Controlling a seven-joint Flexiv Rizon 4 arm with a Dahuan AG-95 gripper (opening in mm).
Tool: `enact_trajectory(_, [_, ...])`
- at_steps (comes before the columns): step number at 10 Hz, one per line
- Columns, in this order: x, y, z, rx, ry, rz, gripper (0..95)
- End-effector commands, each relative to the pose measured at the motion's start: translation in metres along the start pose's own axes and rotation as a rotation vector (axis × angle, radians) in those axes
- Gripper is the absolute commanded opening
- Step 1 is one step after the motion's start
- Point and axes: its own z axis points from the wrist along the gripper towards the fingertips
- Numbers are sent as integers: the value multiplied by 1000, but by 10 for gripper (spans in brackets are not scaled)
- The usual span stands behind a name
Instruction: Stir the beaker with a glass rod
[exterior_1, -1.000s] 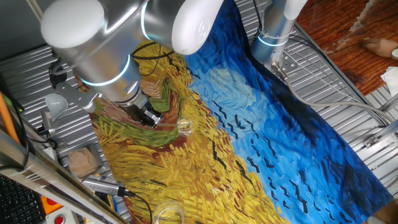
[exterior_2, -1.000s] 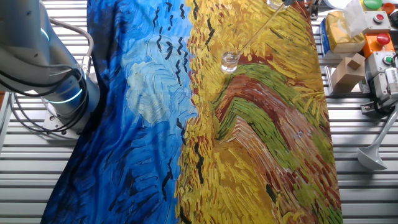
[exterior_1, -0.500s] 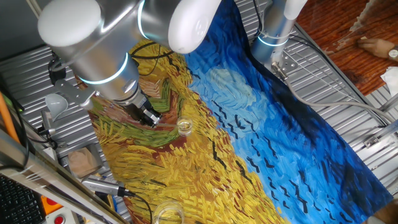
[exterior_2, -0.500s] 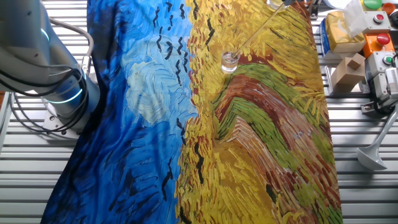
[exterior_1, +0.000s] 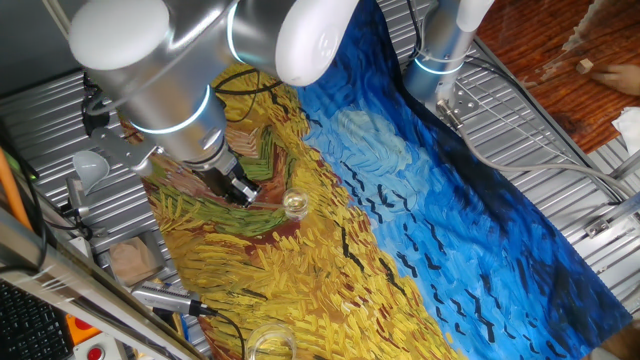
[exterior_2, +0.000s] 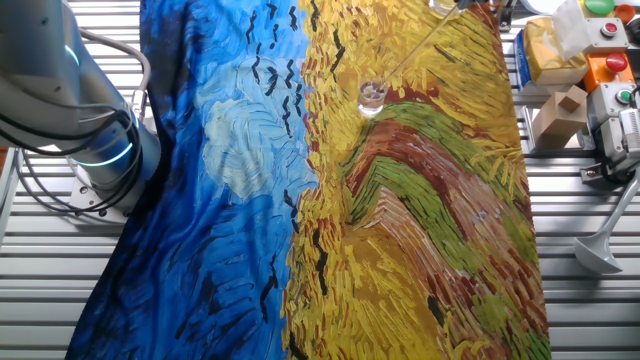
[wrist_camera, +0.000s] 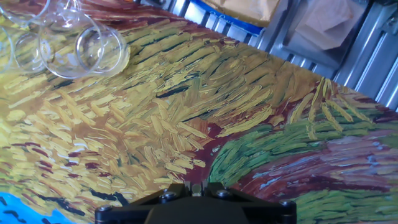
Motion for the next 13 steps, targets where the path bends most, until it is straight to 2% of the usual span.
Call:
enact_trajectory(1, [1, 0, 0, -10, 4, 17, 0])
enact_trajectory(5, [1, 2, 3, -28, -10, 38, 0])
enact_trajectory(13, [-2, 2, 6, -23, -3, 29, 0])
